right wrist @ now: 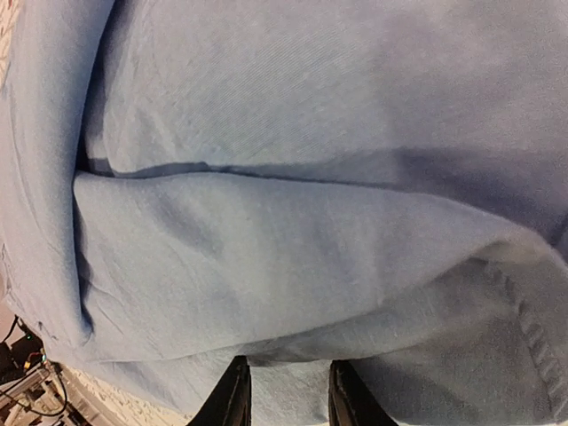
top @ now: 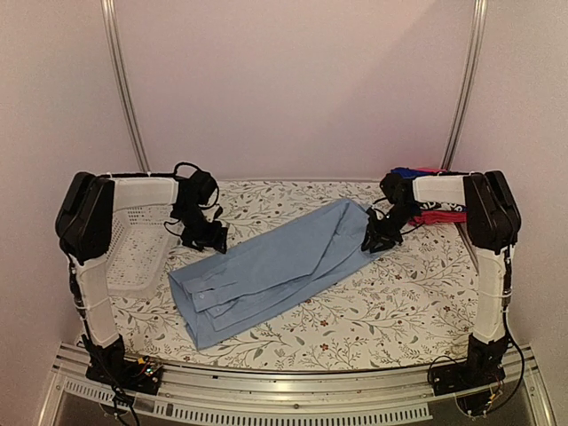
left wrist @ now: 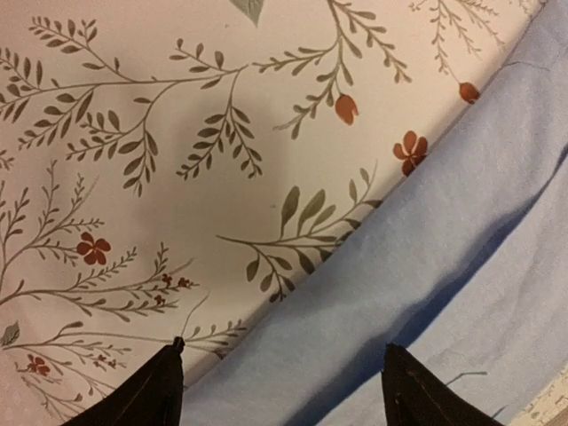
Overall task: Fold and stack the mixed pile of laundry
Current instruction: Rotate the rectangle-folded shirt at the center of the board.
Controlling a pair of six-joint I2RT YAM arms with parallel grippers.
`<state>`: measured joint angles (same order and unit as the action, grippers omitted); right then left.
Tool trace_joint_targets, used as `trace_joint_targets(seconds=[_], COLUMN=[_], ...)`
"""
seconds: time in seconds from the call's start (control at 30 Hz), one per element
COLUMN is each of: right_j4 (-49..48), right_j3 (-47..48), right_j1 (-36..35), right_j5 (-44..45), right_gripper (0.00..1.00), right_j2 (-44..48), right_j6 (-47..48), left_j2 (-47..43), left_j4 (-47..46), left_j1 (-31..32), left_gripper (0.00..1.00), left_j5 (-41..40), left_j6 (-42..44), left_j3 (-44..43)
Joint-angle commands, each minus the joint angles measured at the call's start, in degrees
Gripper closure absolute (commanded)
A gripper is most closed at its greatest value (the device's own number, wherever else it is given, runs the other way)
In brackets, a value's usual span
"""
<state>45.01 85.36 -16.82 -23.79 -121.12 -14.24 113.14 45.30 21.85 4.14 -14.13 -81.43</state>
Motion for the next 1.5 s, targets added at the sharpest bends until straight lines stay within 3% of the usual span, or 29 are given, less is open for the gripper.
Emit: trace_joint_targets(seconds=[0.0, 0.13, 0.27, 0.43, 0.57, 0.67, 0.8, 0.93, 1.03, 1.27, 1.47], right_j4=[2.50, 6.75, 8.57, 5.36, 2.90, 0.60, 0.67, 0.10, 0.13, -4.58, -9.79], right_j3=[15.20, 33.66, 46.06, 46.74, 47.05, 47.55, 48.29, 41.32, 33.20, 8.68, -1.25], right_j1=[0.83, 0.83, 0.82, 0.89, 0.86, 0.84, 1.12, 1.79, 2.61, 3.20, 3.19], right_j5=[14.95, 17.46, 18.87, 19.00, 18.50, 16.83, 14.03, 11.26, 8.68, 2.51, -0.90], right_gripper=[0.69, 0.70, 0.71, 0.71, 0.71, 0.69, 0.63, 0.55, 0.53, 0.55, 0.57], right_j2=[-11.72, -22.26, -30.34, -33.00, -33.14, -32.19, -29.23, -19.58, -12.94, -0.51, 1.50], right_j6=[4.79, 5.64, 6.22, 6.90, 7.46, 8.05, 8.79, 8.29, 6.21, -0.73, -4.97], left_j2=[4.66, 3.02, -1.65, -6.81, -9.73, -11.03, -13.66, -18.03, -16.78, 0.47, 12.31], left_j4=[-1.15, -2.99, -5.70, -7.40, -10.71, -13.29, -14.30, -15.15, -16.54, -17.07, -19.05], left_j1=[-0.31, 0.00, 0.99, 8.17, 14.99, 20.87, 25.54, 19.74, 13.69, 8.42, 8.10], left_gripper=[0.26, 0.35, 0.56, 0.72, 0.79, 0.78, 0.59, 0.52, 0.48, 0.47, 0.49], left_j5=[4.10, 8.51, 14.35, 17.06, 20.24, 23.10, 23.75, 19.96, 17.76, 16.90, 20.43], left_j6=[1.56, 0.44, -2.70, -8.65, -16.68, -22.24, -24.71, -23.89, -21.70, -15.23, -15.86], left_j3=[-1.63, 3.55, 11.01, 18.65, 24.36, 26.75, 26.07, 24.68, 20.24, -0.42, -10.34])
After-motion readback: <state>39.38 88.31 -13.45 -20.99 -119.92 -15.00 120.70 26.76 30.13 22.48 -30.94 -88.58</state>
